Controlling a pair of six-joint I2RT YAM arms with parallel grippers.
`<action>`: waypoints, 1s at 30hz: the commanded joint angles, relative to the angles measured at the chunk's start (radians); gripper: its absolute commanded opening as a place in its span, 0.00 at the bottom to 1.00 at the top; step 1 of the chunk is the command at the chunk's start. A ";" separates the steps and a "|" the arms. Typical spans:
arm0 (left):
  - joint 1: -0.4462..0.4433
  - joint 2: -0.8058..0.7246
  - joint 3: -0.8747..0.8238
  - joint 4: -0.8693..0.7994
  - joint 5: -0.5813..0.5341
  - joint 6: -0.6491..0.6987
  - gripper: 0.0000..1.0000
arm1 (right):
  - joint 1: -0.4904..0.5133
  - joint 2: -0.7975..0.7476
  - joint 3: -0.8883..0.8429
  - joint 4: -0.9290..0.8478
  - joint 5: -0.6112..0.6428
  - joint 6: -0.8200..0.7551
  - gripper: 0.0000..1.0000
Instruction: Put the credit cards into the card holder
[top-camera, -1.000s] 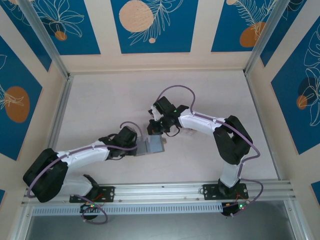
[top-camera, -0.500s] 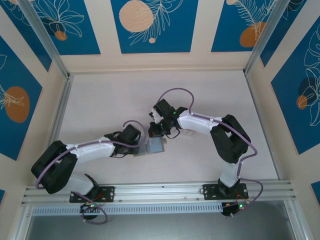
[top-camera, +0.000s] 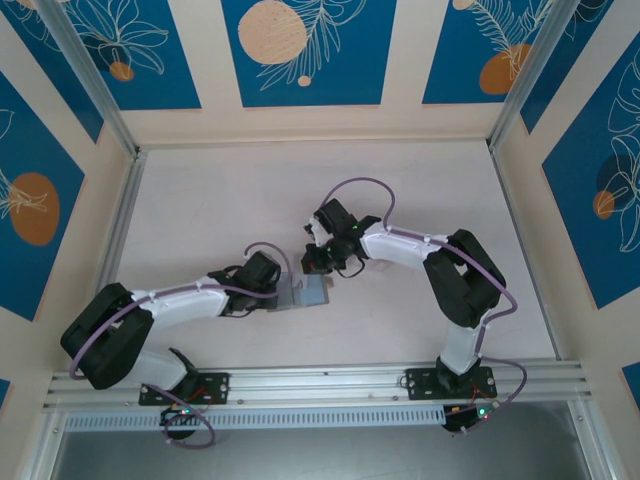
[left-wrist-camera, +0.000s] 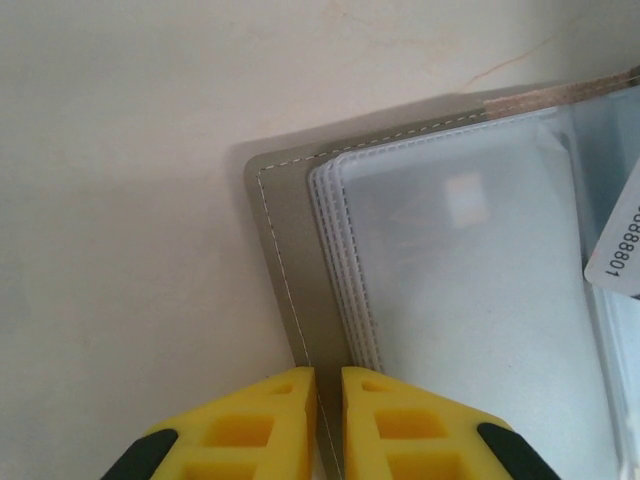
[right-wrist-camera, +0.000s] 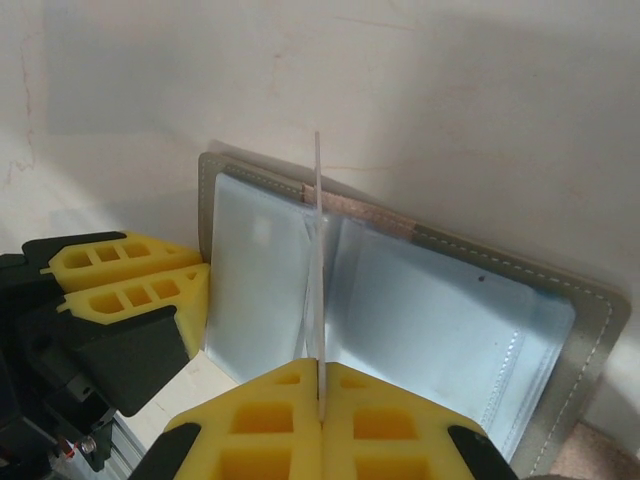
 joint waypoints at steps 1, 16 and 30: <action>-0.004 0.035 -0.048 -0.059 -0.023 -0.014 0.13 | -0.008 -0.033 -0.017 0.011 -0.035 -0.004 0.00; -0.005 0.034 -0.043 -0.061 -0.018 -0.011 0.14 | -0.003 0.026 -0.028 0.054 -0.096 0.010 0.00; -0.003 0.032 -0.039 -0.067 -0.018 -0.010 0.14 | -0.014 0.067 -0.110 0.111 -0.183 0.027 0.00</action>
